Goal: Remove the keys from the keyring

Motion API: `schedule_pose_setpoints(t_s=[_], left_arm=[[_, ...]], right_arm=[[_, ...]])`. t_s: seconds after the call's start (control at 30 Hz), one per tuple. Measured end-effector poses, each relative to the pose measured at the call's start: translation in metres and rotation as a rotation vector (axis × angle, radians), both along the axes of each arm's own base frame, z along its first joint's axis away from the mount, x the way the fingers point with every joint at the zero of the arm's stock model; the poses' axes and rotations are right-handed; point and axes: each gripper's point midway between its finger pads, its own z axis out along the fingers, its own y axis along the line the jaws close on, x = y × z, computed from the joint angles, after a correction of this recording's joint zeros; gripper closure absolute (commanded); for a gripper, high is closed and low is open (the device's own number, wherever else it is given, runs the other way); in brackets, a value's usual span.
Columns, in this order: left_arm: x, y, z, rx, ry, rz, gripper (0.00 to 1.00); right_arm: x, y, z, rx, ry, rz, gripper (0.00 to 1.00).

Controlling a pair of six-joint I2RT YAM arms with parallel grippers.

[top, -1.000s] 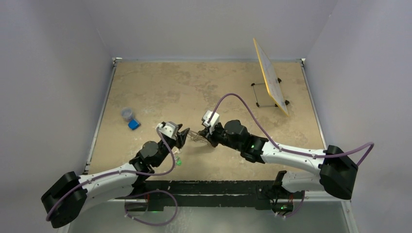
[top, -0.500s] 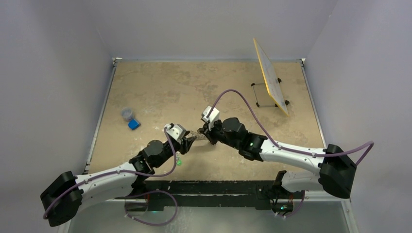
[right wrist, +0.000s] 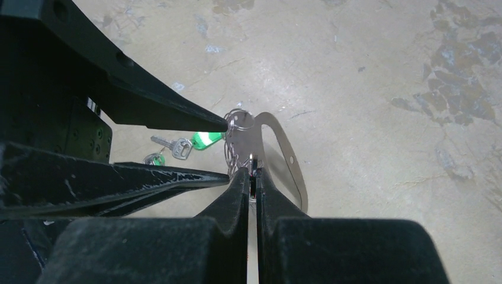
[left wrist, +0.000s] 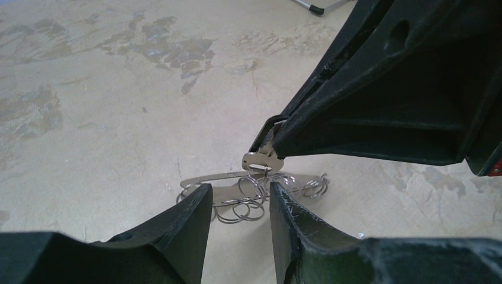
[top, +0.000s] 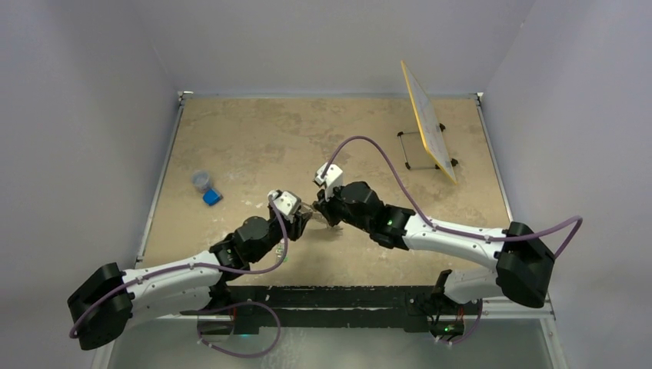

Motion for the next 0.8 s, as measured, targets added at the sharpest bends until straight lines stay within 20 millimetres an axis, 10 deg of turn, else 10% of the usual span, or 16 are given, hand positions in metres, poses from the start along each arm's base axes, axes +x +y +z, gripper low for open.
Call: schedule_pose_setpoints(t_s=[0.8], left_arm=[[0.017,-0.005,-0.023,0.126,-0.022,0.062,0.6]], right_arm=[[0.006,0.003,0.001,-0.002,0.095,-0.096,1.0]])
